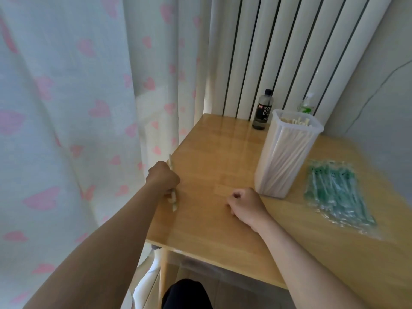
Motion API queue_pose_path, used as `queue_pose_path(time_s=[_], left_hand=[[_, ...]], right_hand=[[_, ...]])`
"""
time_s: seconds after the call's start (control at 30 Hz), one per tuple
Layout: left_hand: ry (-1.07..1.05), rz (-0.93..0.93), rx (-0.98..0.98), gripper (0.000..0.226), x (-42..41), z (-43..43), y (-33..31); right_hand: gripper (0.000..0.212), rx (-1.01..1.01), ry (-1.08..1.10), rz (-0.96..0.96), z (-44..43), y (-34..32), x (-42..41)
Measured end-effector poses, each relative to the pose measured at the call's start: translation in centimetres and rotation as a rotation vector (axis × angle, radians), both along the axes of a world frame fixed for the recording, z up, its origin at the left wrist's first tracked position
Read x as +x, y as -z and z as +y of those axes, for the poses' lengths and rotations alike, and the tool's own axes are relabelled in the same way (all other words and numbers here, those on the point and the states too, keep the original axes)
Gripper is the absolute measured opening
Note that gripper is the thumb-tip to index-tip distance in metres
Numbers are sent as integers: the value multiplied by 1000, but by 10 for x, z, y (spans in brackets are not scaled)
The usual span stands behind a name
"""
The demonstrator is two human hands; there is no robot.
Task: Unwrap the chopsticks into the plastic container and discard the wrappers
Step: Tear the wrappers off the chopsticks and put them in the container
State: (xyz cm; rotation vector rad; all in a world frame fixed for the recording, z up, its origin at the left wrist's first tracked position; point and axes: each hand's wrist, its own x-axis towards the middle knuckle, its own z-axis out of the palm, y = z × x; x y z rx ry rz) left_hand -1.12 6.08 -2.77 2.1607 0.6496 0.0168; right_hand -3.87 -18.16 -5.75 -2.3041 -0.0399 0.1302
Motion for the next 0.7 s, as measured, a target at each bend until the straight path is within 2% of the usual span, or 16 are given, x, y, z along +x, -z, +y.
queue_pose_path(time_s=[0.13,0.27,0.43,0.57,0.7], left_hand=[[-41,-83,-531,14,-9,-20,-13],[95,-214,-786,14,-22,-56,-32],[290,-358,-788,21,-31,-92,-59],[305,-450,-726,25,-38,-116,-73],[373,-498,-616,27,-46,-138,-83]], right_hand=[[29,79,23,36,0,-3,-2],[26,363,15,179,-3,-20,-10],[34,782,-171,469,-14,-45,-24],[35,1028,-139,514,-31,-53,-37],[40,1176,-59,523,-46,-48,-45]])
